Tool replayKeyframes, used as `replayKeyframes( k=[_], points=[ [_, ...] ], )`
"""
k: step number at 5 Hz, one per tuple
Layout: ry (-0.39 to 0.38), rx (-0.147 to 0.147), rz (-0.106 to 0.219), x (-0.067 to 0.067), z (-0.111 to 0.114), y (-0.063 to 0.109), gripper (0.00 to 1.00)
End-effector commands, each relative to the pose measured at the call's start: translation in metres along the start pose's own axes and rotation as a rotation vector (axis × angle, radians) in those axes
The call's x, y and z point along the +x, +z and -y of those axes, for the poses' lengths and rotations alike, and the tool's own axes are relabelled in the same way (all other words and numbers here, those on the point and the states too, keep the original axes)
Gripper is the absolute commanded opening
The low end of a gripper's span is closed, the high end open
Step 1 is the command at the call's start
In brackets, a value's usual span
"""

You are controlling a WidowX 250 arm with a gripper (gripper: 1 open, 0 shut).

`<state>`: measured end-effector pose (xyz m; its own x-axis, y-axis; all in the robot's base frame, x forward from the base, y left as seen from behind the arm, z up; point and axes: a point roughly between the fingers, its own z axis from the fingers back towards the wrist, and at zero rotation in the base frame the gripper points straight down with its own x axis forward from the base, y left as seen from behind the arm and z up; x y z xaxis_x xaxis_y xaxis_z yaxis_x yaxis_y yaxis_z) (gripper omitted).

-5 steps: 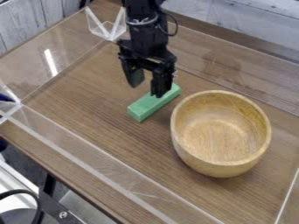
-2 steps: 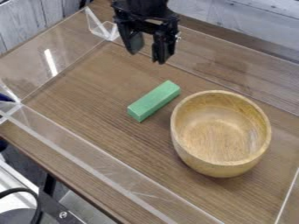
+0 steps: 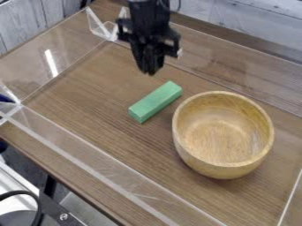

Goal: Remove the green block from inside the brown bowl and put it on the table

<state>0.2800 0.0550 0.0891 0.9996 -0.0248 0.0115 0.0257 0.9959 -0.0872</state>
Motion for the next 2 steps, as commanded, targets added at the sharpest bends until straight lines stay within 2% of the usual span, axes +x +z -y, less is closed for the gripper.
replayKeyframes(
  k=[1, 2],
  points=[
    [-0.002, 0.024, 0.017, 0.007, -0.006, -0.010, 0.00],
    [-0.002, 0.030, -0.014, 0.008, -0.009, -0.030, 0.00]
  ],
)
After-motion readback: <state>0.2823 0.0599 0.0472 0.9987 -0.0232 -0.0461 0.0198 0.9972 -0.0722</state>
